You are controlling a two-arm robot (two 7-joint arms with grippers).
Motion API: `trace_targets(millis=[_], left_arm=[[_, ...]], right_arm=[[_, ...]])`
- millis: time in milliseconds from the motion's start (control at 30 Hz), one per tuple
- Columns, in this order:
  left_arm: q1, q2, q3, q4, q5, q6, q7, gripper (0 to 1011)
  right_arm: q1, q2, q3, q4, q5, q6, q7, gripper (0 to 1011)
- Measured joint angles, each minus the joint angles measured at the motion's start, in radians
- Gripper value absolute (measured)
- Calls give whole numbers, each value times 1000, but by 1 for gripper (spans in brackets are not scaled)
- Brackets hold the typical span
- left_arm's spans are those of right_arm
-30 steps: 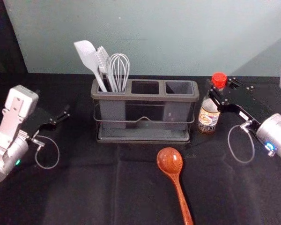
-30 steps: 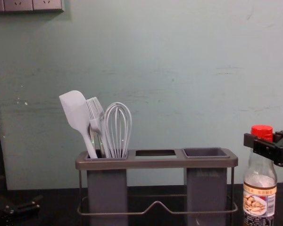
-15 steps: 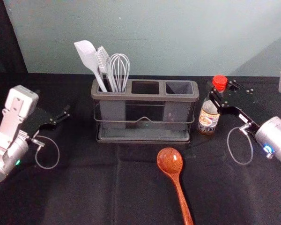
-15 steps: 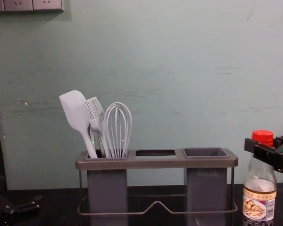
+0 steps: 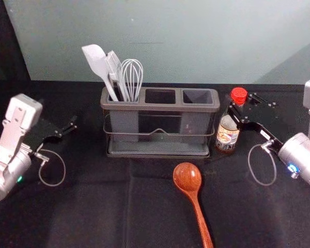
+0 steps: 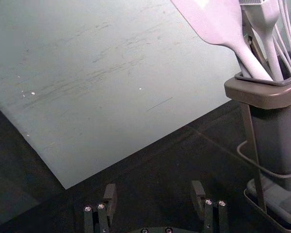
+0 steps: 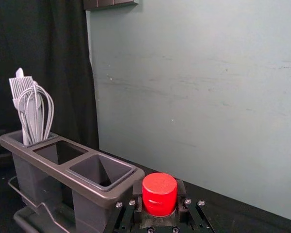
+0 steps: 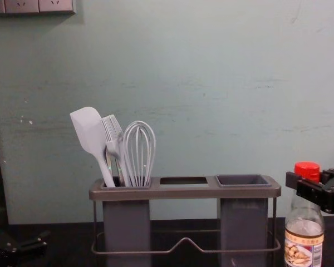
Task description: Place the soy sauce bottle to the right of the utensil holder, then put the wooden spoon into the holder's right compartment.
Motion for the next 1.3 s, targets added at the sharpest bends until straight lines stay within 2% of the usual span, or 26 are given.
trace_targets(millis=[967, 1033, 1300], left_arm=[[0, 0, 0, 0, 0, 0, 0, 1005], [0, 0, 0, 0, 0, 0, 0, 1005], [0, 0, 0, 0, 0, 0, 0, 1005]], right_arm=[[10, -19, 4, 38, -5, -31, 6, 386], [11, -19, 3, 38, -6, -31, 7, 421], [9, -20, 6, 38, -11, -34, 4, 673]])
